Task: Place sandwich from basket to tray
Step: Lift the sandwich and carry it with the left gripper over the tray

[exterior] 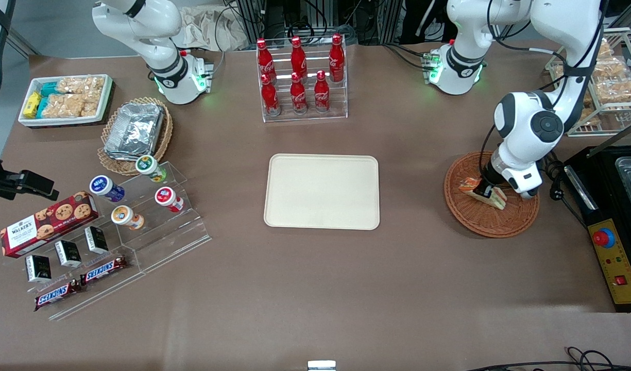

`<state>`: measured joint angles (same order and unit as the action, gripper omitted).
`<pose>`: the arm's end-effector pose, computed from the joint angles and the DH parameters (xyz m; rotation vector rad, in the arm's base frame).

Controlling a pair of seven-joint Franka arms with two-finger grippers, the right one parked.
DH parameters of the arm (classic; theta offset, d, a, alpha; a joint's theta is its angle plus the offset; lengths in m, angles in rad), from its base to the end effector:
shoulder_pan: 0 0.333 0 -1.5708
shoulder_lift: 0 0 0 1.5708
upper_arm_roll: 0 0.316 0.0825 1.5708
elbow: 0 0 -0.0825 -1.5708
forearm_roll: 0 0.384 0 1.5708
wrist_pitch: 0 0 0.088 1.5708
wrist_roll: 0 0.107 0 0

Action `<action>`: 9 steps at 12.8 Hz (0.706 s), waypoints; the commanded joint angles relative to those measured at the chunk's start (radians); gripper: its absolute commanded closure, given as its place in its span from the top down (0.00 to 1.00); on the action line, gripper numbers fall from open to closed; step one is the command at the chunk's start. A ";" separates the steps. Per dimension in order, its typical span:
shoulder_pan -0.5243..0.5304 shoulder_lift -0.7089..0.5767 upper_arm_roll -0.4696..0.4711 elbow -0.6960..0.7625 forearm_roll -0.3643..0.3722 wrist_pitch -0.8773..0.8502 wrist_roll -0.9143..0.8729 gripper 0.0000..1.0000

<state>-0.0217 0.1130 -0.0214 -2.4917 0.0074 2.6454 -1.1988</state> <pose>0.4767 -0.0209 0.2466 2.6175 1.6952 0.0528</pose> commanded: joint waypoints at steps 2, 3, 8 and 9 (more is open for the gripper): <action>-0.001 -0.093 -0.023 0.040 0.072 -0.123 -0.004 0.00; -0.001 -0.125 -0.041 0.062 0.113 -0.207 0.007 0.00; -0.001 -0.185 -0.113 0.449 0.093 -0.777 0.192 0.00; -0.001 -0.180 -0.136 0.540 0.039 -0.879 0.244 0.00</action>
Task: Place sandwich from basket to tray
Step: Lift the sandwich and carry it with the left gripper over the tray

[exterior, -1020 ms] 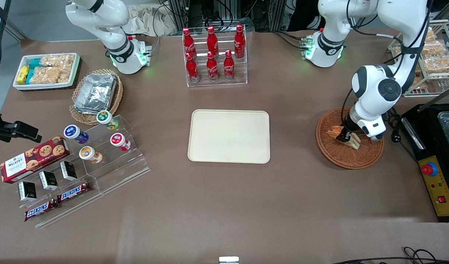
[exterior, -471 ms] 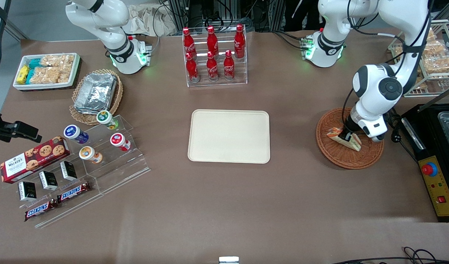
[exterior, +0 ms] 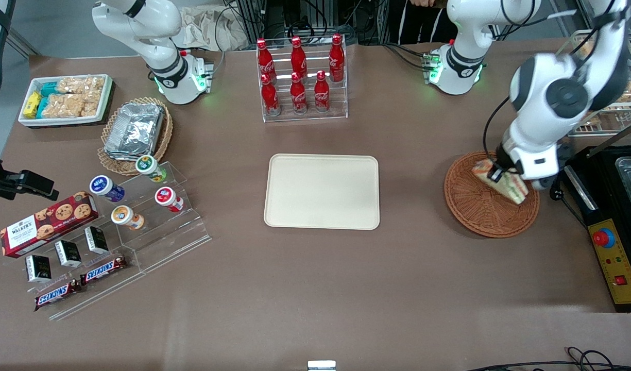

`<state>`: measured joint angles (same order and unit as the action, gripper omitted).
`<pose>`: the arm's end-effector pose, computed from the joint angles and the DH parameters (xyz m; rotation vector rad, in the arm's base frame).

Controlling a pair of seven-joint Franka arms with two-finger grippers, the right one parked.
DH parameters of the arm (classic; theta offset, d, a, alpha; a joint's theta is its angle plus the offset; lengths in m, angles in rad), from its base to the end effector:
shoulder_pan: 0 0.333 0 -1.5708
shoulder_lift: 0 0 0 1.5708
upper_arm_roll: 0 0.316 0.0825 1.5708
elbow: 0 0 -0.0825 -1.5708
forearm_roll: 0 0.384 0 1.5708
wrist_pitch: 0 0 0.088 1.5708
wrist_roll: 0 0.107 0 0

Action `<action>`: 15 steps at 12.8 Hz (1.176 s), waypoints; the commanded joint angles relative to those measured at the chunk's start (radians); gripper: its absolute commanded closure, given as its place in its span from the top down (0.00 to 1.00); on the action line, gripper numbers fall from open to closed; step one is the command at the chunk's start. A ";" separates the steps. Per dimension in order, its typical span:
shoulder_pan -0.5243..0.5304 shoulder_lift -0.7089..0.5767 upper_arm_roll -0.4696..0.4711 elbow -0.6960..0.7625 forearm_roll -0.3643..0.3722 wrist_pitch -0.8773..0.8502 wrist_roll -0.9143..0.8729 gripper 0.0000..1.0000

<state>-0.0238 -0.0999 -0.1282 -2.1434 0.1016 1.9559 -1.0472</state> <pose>0.5036 -0.0714 0.4399 -2.7349 -1.2444 0.0209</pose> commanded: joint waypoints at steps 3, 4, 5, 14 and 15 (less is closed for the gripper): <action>-0.002 0.032 -0.091 0.353 -0.086 -0.342 0.214 0.00; -0.005 0.040 -0.120 0.403 -0.088 -0.392 0.272 0.00; -0.010 0.042 -0.157 0.437 -0.100 -0.414 0.333 0.00; -0.042 0.178 -0.465 0.260 -0.135 -0.004 0.316 0.00; -0.065 0.181 -0.465 0.184 -0.128 0.089 0.311 0.00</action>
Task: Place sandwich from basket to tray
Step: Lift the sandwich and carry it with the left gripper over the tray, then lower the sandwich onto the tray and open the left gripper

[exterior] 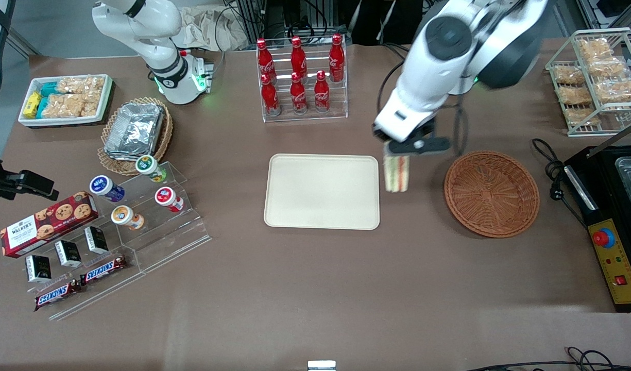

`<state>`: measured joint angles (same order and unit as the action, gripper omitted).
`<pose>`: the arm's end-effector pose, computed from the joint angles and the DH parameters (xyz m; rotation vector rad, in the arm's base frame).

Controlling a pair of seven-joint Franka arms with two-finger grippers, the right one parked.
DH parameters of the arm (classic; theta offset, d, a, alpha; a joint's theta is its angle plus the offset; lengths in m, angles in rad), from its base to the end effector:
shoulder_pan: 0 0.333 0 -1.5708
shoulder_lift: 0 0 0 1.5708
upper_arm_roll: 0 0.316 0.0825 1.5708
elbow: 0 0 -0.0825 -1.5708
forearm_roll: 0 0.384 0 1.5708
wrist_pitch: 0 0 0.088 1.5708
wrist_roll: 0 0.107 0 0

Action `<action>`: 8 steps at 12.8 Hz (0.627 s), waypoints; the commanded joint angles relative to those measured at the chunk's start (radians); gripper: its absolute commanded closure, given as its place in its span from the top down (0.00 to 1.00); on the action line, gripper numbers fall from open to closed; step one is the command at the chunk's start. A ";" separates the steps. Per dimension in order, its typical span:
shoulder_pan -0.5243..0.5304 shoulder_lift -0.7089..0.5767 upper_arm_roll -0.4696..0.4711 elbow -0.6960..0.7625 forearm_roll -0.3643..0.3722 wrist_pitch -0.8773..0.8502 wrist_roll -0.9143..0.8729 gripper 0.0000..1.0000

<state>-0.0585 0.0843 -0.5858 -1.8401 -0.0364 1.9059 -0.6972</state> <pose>0.4682 -0.3450 0.4849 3.0783 0.1024 -0.0832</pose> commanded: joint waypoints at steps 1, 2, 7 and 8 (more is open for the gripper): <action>-0.037 0.002 -0.009 -0.192 0.024 0.222 -0.036 0.00; -0.052 0.027 -0.009 -0.247 0.058 0.304 -0.036 0.00; -0.066 0.205 -0.009 -0.280 0.238 0.447 -0.103 0.00; -0.072 0.247 -0.009 -0.275 0.284 0.478 -0.137 0.00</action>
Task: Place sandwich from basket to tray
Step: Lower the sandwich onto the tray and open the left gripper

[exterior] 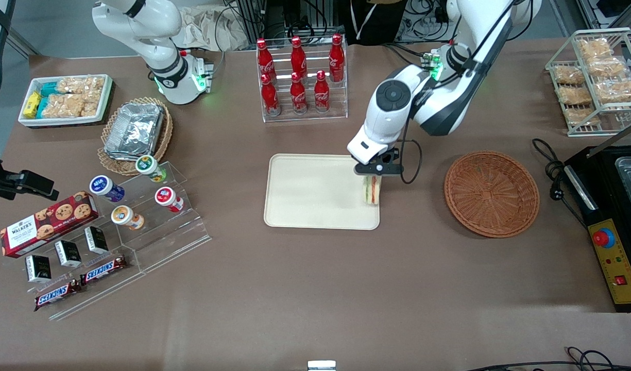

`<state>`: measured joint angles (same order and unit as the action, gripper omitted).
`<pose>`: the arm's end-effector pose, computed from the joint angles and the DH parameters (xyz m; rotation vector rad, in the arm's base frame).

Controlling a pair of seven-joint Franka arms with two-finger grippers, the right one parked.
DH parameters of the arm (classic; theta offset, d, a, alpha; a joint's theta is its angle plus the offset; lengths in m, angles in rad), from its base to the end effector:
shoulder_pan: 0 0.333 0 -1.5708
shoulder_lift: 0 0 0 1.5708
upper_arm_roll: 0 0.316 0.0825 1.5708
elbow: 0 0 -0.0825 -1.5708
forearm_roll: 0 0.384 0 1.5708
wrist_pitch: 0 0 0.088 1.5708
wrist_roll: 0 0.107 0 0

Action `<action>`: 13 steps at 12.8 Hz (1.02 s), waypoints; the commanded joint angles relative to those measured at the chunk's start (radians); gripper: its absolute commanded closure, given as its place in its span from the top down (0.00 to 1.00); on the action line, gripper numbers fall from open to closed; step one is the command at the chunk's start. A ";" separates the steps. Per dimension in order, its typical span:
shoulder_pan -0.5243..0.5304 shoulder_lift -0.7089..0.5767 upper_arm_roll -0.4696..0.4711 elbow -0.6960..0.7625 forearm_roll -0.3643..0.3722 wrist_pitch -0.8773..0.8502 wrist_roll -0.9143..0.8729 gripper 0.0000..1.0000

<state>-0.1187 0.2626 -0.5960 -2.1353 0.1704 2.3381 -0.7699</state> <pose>0.4322 -0.3653 0.3027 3.1273 -0.0763 -0.0340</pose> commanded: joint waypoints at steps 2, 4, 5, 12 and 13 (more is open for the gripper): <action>-0.018 0.139 0.002 0.038 0.189 0.088 -0.161 0.00; -0.019 0.191 0.001 0.049 0.298 0.092 -0.248 0.00; -0.021 0.207 0.002 0.051 0.331 0.093 -0.276 0.00; -0.018 0.222 0.001 0.095 0.340 0.099 -0.296 1.00; -0.013 0.205 0.001 0.132 0.325 0.075 -0.293 1.00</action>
<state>-0.1334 0.4820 -0.5962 -2.0629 0.4940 2.4413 -1.0414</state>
